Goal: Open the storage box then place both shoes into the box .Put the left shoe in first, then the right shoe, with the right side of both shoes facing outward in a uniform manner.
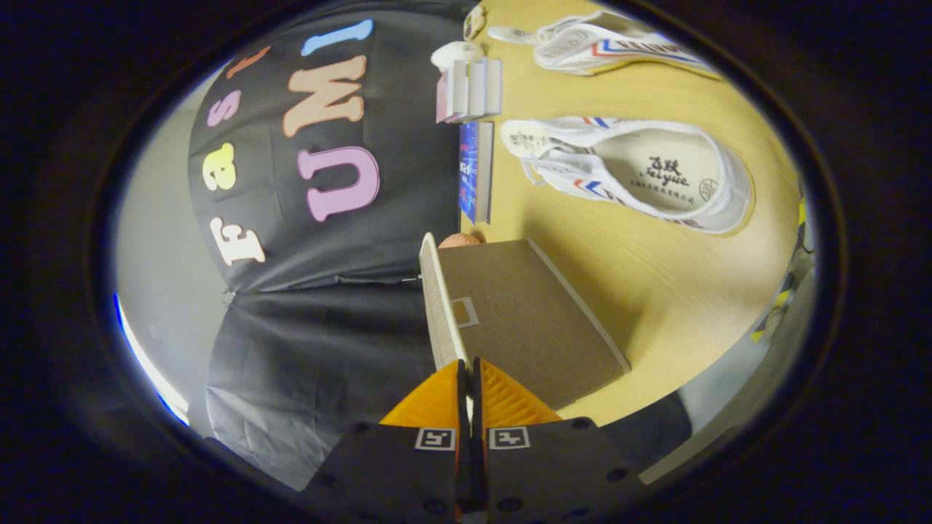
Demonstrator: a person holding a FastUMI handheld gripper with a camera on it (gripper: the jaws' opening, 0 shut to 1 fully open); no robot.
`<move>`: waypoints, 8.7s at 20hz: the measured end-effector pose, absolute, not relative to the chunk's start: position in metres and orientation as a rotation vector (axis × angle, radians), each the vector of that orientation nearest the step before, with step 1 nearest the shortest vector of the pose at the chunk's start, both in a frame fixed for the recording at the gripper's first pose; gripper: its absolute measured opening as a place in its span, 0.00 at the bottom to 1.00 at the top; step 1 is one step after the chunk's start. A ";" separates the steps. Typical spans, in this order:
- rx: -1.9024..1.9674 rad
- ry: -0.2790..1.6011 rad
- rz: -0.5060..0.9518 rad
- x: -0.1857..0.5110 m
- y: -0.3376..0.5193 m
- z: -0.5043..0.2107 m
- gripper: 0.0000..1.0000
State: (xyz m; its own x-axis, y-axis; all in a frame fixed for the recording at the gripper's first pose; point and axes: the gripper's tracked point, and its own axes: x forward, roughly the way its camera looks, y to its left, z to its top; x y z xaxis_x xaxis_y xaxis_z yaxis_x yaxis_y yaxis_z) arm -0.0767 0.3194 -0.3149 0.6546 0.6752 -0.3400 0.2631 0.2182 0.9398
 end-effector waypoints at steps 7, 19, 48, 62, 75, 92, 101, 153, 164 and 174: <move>1.180 0.749 0.514 -0.077 0.344 -0.226 0.02; 0.884 0.749 0.890 -0.093 0.487 -0.129 0.02; 0.282 0.653 0.741 -0.049 0.439 -0.199 0.99; -0.233 0.792 0.342 -0.030 0.133 -0.341 1.00; -0.303 0.957 0.361 0.017 0.128 -0.438 0.85; -0.041 1.105 0.367 0.055 0.144 -0.449 0.14; 0.388 1.239 0.273 0.046 0.154 -0.428 0.06; 0.517 0.965 0.414 -0.002 0.387 -0.254 1.00; 0.046 0.855 0.235 -0.006 0.164 -0.261 1.00; -0.231 1.002 -0.009 -0.028 -0.003 -0.351 1.00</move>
